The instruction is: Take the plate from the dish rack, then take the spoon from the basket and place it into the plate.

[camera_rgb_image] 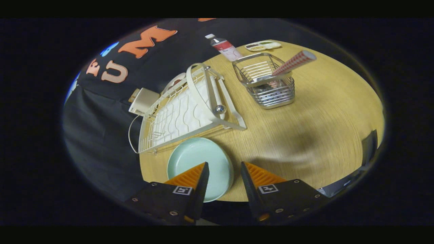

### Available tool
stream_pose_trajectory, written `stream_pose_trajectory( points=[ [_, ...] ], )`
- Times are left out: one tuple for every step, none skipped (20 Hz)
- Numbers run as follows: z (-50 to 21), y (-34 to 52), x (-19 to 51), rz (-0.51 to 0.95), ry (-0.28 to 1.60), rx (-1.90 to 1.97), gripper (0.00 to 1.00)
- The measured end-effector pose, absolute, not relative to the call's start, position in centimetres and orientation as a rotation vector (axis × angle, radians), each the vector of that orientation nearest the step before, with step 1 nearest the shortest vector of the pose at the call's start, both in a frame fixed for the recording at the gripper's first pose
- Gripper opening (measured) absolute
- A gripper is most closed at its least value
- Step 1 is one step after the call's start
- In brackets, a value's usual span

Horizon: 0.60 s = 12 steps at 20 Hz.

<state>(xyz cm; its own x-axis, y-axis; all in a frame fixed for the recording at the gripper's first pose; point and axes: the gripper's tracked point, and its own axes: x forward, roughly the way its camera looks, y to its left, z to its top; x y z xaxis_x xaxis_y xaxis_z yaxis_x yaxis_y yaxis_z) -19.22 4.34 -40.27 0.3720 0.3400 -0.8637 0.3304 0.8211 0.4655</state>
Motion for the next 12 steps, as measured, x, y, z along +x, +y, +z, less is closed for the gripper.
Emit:
stream_pose_trajectory(
  points=[
    [-40.1, 3.7, -18.6, 0.001, 1.184, 0.613, 0.63],
    [-39.8, 3.0, -18.0, -0.013, 1.149, 0.581, 0.66],
    [-39.4, 2.3, -17.5, -0.025, 1.117, 0.549, 0.72],
    [-39.2, 1.4, -16.9, -0.048, 1.08, 0.516, 0.76],
    [-39.1, 0.5, -16.5, -0.069, 1.051, 0.489, 0.8],
    [-38.8, -0.4, -16.0, -0.094, 1.017, 0.466, 0.81],
    [-38.6, -1.5, -15.6, -0.119, 0.987, 0.445, 0.82],
    [-38.5, -2.5, -15.2, -0.147, 0.96, 0.428, 0.82],
    [-38.3, -3.5, -15.0, -0.171, 0.939, 0.414, 0.82],
    [-38.2, -4.4, -14.6, -0.194, 0.914, 0.399, 0.82],
    [-38.0, -5.3, -14.2, -0.212, 0.888, 0.379, 0.82],
    [-37.7, -6.3, -13.7, -0.23, 0.858, 0.353, 0.82]
  ],
)
